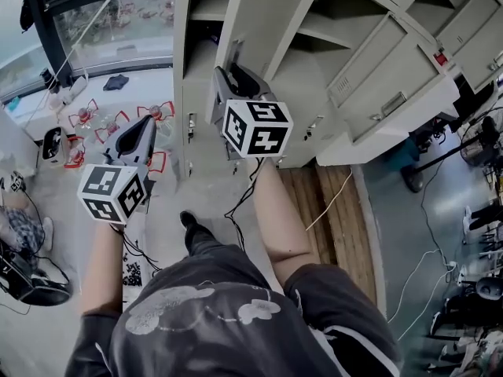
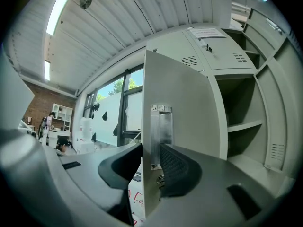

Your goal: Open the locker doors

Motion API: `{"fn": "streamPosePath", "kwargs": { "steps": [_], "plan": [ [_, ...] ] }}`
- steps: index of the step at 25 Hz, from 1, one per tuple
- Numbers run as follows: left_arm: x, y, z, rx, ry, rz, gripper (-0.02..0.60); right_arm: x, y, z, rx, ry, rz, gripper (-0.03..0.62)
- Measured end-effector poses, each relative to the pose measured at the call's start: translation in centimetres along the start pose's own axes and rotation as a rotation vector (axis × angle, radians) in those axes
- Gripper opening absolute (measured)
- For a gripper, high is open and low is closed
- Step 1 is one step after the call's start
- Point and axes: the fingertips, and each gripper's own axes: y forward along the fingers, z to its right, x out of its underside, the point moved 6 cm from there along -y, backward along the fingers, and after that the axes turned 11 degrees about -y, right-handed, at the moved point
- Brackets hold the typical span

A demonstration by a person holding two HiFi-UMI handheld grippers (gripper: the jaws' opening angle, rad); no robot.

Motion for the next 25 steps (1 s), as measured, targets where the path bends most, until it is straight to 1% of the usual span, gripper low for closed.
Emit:
{"fn": "streamPosePath", "kwargs": {
  "steps": [7, 12, 16, 19, 25],
  "plan": [
    [1.0, -0.7, 2.2, 0.046, 0.001, -0.018, 0.009, 0.3, -3.4, 0.8, 0.08, -0.021, 0.001, 0.135],
    [1.2, -0.6, 3.6, 0.09, 0.003, -0.028, 0.009, 0.4, -5.6, 1.2, 0.123, -0.055, 0.003, 0.097],
    [1.3, 0.1, 4.5, 0.118, 0.004, -0.034, 0.009, 0.5, -6.7, 2.1, 0.111, -0.052, 0.007, 0.087],
    [1.2, 0.8, 4.8, 0.127, 0.003, -0.028, 0.009, 0.7, -7.4, 2.6, 0.088, -0.054, 0.016, 0.086],
    [1.1, 2.9, 6.0, 0.14, 0.0, -0.025, 0.009, 1.0, -9.1, 4.0, 0.08, -0.068, 0.038, 0.078]
  ]
}}
